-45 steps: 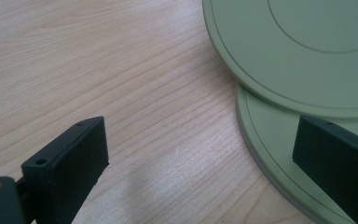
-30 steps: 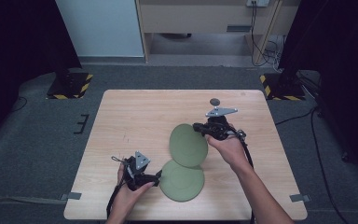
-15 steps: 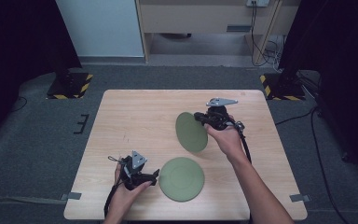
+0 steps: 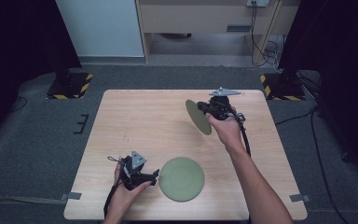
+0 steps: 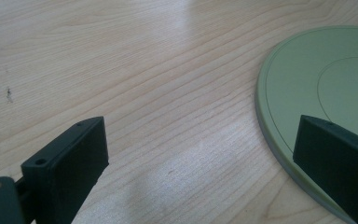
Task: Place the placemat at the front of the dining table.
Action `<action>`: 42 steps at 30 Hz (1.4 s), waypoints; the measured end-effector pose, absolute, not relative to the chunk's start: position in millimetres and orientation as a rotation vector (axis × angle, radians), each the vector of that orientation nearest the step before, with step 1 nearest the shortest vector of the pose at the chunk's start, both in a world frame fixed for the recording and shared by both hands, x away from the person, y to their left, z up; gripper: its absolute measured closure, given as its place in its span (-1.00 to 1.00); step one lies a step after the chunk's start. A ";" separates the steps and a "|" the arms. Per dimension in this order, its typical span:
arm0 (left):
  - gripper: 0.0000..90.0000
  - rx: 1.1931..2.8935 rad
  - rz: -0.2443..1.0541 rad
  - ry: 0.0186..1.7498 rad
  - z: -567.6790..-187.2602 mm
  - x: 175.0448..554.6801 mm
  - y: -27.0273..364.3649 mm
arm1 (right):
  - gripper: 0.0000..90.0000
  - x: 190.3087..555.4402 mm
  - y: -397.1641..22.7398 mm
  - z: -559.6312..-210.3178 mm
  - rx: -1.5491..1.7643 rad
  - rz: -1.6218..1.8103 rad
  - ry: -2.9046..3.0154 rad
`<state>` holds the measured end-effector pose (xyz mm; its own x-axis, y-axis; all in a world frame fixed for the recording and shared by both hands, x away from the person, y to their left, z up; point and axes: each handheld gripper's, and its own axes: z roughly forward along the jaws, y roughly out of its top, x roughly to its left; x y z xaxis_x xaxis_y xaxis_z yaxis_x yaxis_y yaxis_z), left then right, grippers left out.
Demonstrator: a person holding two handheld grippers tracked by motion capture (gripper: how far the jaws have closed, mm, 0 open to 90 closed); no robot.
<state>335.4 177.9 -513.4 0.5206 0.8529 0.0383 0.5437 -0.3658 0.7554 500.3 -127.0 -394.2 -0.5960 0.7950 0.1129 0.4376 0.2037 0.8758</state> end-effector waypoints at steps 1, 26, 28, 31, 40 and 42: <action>-0.95 2.061 0.565 1.132 -513.3 335.3 178.0 | 0.92 501.8 -128.0 -393.1 1.157 1.354 2.115; -0.95 2.063 0.568 1.136 -513.3 334.8 179.6 | 0.92 524.0 -136.6 -388.5 1.215 1.319 2.059; -0.95 2.059 0.568 1.138 -513.2 334.3 180.1 | 0.92 525.5 -133.0 -388.6 1.215 1.320 2.060; -0.95 2.054 0.565 1.141 -513.2 333.9 181.4 | 0.92 529.2 -124.7 -389.4 1.213 1.323 2.064; -0.95 2.062 0.568 1.135 -513.6 332.7 181.4 | 0.92 540.7 -90.4 -393.0 1.212 1.366 2.087; -0.95 2.057 0.568 1.137 -512.9 332.8 182.6 | 0.92 541.9 -81.5 -394.5 1.199 1.368 2.095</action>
